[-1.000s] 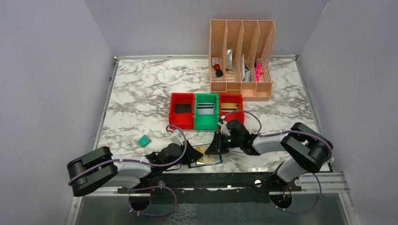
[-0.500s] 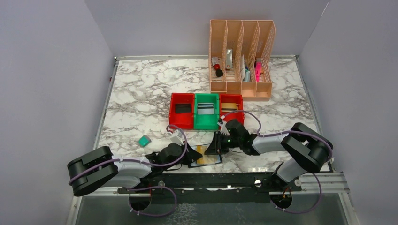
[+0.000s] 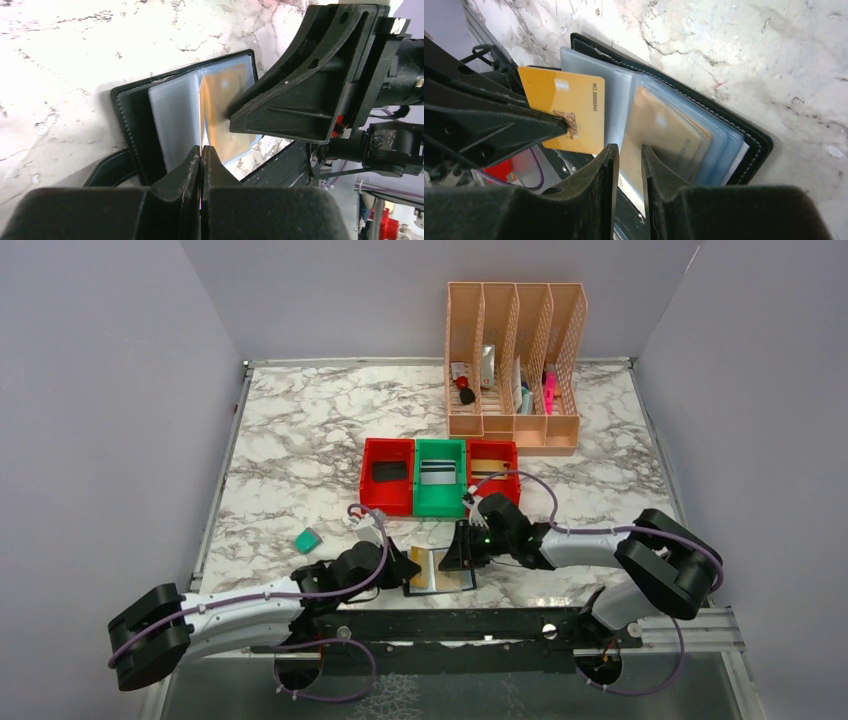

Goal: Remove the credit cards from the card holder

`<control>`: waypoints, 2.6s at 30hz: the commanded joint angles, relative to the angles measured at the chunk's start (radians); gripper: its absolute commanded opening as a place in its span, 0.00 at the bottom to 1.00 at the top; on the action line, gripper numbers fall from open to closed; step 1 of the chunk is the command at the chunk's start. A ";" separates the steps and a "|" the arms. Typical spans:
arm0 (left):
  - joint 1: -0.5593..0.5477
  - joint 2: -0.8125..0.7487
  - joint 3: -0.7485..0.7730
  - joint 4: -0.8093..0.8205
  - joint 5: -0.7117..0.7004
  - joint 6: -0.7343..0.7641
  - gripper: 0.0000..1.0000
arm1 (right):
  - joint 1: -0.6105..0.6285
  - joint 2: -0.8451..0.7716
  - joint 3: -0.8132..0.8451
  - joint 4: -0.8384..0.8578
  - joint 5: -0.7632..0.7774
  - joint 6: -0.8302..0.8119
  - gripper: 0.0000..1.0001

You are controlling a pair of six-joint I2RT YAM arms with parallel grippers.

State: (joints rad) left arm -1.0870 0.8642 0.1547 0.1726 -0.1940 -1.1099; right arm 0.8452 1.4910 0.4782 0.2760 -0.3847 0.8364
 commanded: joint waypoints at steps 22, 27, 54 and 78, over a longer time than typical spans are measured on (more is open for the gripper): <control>-0.003 -0.087 0.056 0.136 0.100 0.198 0.00 | -0.031 -0.402 -0.058 -0.018 0.031 -0.152 0.70; 0.006 -0.030 0.094 0.177 0.159 0.217 0.00 | -0.052 -0.372 -0.107 0.141 -0.086 -0.089 0.69; 0.242 0.024 -0.022 0.592 0.571 0.099 0.00 | -0.167 -0.281 -0.248 0.705 -0.364 0.149 0.40; 0.242 0.024 -0.055 0.694 0.559 0.049 0.00 | -0.168 -0.284 -0.271 0.811 -0.433 0.215 0.01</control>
State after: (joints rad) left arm -0.8501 0.9081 0.1192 0.8280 0.3557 -1.0615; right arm 0.6804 1.2484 0.2218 1.0550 -0.8005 1.0496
